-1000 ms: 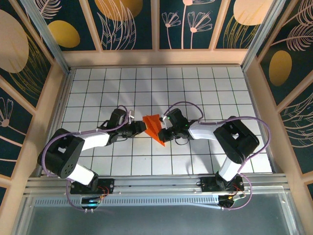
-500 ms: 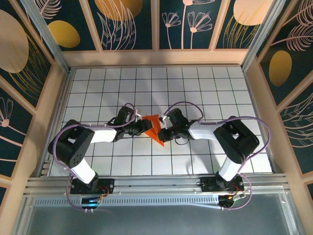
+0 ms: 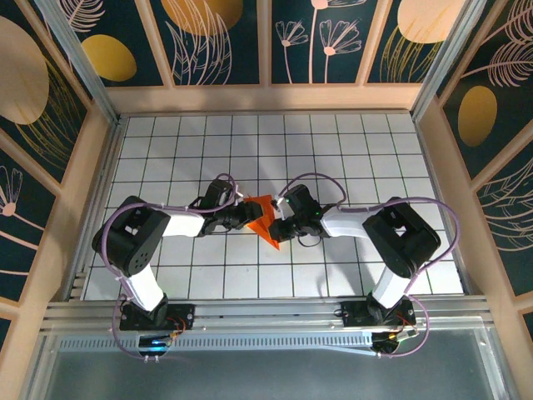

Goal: Fold a paper plane with a square sheet of paper (fold left side to right side)
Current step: Fourth fold the wing at the center of the table.

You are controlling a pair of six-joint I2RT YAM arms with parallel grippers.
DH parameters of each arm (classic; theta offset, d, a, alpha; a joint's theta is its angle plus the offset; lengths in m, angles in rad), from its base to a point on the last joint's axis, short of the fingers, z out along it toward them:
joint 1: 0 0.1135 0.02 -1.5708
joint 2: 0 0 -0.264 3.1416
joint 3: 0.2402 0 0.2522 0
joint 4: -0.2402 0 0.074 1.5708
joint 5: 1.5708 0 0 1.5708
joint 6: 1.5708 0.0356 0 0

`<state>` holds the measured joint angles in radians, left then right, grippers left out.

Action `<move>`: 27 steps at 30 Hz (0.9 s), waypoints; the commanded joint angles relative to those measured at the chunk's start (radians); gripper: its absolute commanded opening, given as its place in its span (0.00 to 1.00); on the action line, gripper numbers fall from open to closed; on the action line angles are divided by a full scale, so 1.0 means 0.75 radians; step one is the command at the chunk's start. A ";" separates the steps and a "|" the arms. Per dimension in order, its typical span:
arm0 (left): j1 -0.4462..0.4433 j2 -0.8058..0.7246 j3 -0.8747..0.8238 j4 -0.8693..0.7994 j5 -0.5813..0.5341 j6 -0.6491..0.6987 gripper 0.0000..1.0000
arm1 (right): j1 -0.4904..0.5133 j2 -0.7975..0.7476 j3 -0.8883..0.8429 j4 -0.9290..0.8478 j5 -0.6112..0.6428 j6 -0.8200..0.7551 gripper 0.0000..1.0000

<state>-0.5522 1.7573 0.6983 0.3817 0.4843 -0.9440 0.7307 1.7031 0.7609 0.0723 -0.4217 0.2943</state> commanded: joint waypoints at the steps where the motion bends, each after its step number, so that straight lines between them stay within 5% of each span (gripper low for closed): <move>1: -0.008 0.032 0.031 -0.097 -0.058 0.045 0.47 | -0.010 0.021 -0.018 0.008 -0.030 0.003 0.01; 15: -0.012 0.074 0.060 -0.198 -0.120 0.086 0.47 | -0.016 -0.002 0.000 -0.002 -0.047 0.003 0.08; 27: -0.015 0.066 0.055 -0.200 -0.124 0.086 0.46 | -0.121 -0.193 -0.046 0.045 -0.211 0.038 0.39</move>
<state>-0.5632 1.7737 0.7483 0.3096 0.4511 -0.9062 0.6701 1.6089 0.7441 0.0784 -0.5262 0.3191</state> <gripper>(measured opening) 0.466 0.382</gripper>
